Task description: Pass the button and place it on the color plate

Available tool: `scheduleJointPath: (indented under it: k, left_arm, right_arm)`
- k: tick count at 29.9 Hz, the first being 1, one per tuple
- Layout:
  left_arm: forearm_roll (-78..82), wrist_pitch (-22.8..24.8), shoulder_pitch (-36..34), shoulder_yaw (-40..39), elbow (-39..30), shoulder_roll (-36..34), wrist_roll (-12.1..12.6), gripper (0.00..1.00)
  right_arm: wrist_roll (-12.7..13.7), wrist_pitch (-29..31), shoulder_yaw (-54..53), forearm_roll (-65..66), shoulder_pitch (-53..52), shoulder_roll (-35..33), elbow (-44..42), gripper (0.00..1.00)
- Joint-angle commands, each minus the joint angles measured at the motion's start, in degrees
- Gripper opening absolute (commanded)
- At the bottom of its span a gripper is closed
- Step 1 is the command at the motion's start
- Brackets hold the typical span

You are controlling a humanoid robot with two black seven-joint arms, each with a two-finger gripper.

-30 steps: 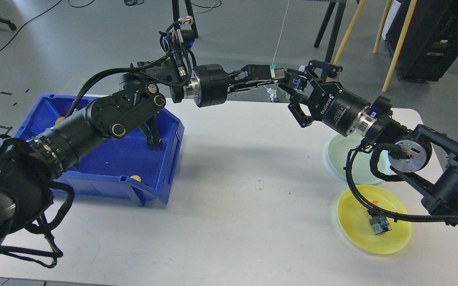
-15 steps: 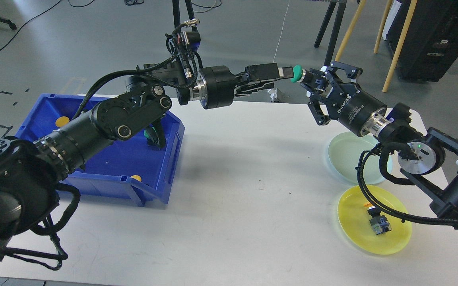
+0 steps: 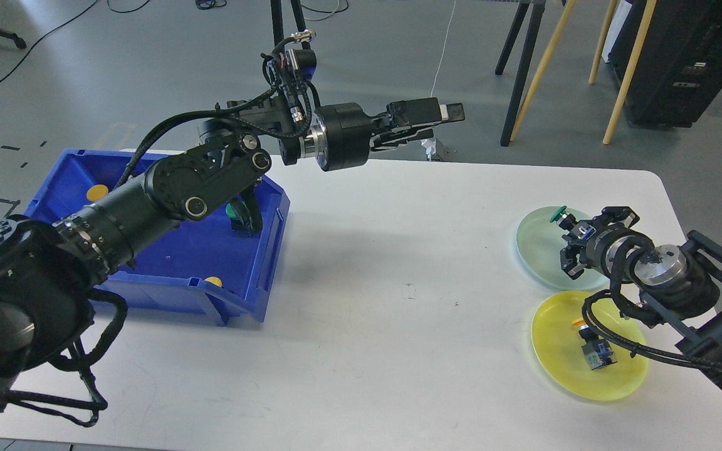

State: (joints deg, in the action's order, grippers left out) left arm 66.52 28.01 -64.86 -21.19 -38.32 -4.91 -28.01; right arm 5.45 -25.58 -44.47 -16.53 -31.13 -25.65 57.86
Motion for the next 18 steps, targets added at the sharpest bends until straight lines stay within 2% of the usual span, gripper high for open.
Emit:
scheduleJointPath:
  k: [1,3,4,7,8,9,14,16,18]
  left_arm:
    - [0.0,0.0,0.0,0.0,0.0,0.0,0.0,0.86]
    - [0.0,0.0,0.0,-0.1,0.0,0.0,0.0,0.86]
    - [0.0,0.0,0.0,-0.1,0.1,0.0,0.0,0.86]
    - [-0.4,0.0,0.1,-0.2,0.0,0.0,0.0,0.86]
    - [-0.9,0.0,0.3,-0.3,0.0,0.1,0.0,0.86]
    - [-1.7,0.0,0.6,-0.3,0.1,0.1,0.0,0.87]
    - [-11.0,0.0,2.6,-3.5,1.3,-0.2,0.0,0.91]
    - [-16.3,0.0,3.2,-5.3,1.3,-1.2,0.0,0.93]
    - [-22.3,0.0,3.2,-6.0,1.3,-3.2,0.0,0.94]
  right_arm:
    - [1.9,-1.0,0.1,0.0,-0.5,1.3,-2.6,0.07]
    - [1.8,-1.0,-0.4,-0.1,-0.5,1.4,-2.6,0.28]
    - [1.8,-1.0,-0.8,-0.1,-0.5,1.4,-2.7,0.44]
    - [1.8,-0.9,-1.7,-0.1,-0.5,1.4,-2.7,0.73]
    - [1.8,-0.9,-2.1,-0.1,-0.5,1.4,-2.7,0.9]
    - [1.8,-0.8,-2.6,-0.1,-0.3,1.4,-2.7,1.0]
    - [1.8,0.3,-3.0,-0.1,-0.6,1.4,-2.1,1.0]
    - [1.6,3.0,-3.2,0.1,-1.2,0.8,-1.7,1.0]
    - [1.1,8.9,-3.7,0.7,-2.6,0.0,-1.2,1.0]
